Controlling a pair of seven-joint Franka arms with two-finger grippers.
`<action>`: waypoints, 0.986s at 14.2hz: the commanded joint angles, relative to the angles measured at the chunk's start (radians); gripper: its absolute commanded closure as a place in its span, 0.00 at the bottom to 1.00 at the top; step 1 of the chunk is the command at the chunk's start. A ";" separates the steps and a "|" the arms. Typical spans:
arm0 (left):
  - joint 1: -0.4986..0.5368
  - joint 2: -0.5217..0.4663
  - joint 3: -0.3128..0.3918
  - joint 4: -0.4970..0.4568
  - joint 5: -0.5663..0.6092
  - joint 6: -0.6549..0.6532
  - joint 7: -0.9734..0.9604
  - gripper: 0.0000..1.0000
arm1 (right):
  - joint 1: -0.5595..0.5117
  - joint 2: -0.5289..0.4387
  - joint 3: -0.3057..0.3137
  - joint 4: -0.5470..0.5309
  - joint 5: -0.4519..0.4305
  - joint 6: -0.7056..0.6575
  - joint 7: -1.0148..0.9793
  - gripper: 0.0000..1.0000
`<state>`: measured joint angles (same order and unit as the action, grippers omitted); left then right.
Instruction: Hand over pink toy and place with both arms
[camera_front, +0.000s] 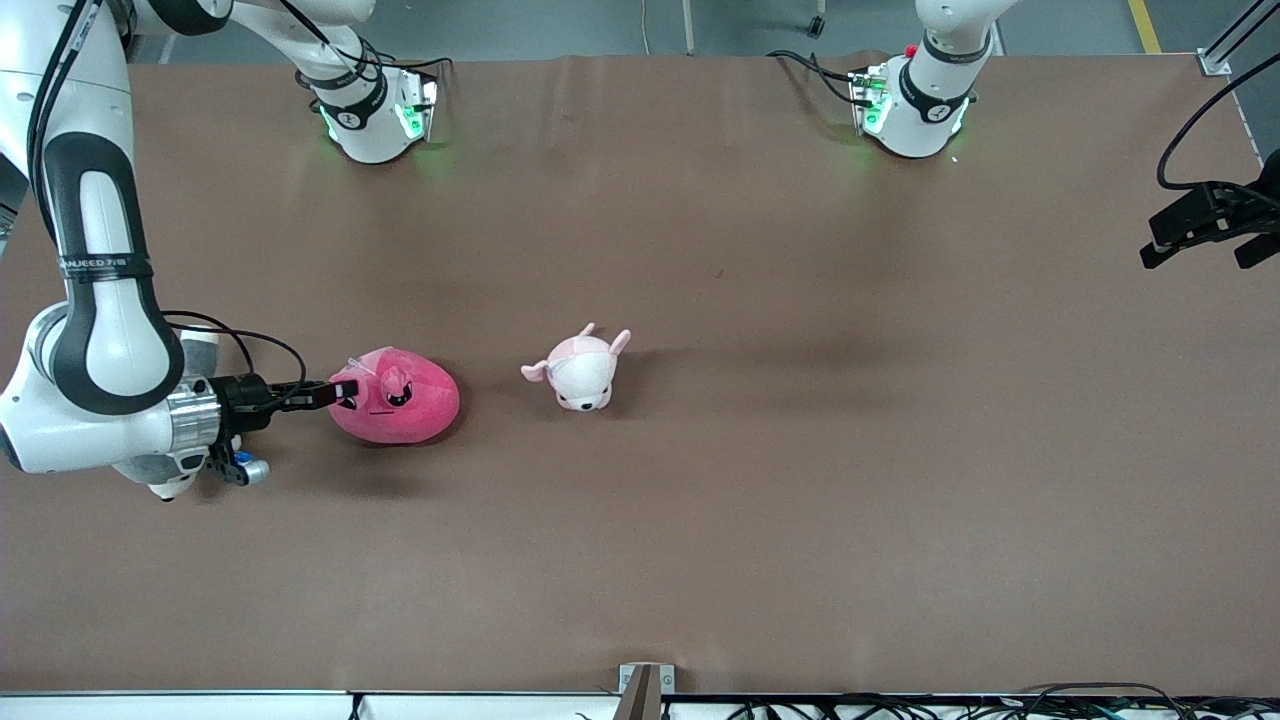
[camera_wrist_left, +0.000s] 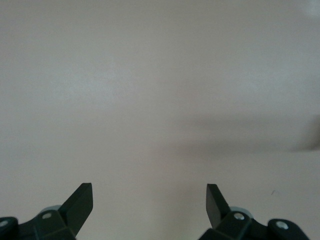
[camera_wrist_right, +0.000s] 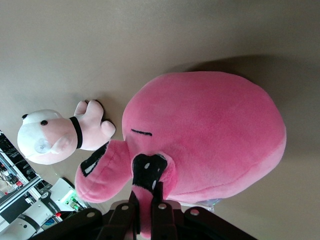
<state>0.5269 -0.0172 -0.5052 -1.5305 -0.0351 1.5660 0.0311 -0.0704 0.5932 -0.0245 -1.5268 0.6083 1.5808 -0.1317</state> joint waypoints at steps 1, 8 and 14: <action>0.012 -0.010 -0.009 -0.007 -0.017 0.011 0.021 0.00 | -0.057 -0.001 0.015 0.022 0.016 -0.021 0.026 0.00; 0.008 0.046 -0.006 0.050 -0.012 0.009 0.015 0.00 | -0.055 -0.168 0.018 0.229 -0.240 -0.214 0.185 0.00; 0.004 0.057 0.000 0.053 -0.011 0.009 0.013 0.00 | -0.019 -0.390 0.023 0.251 -0.574 -0.211 0.147 0.00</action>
<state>0.5284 0.0272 -0.5054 -1.4940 -0.0353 1.5792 0.0311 -0.1119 0.2903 -0.0095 -1.2450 0.1339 1.3627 0.0272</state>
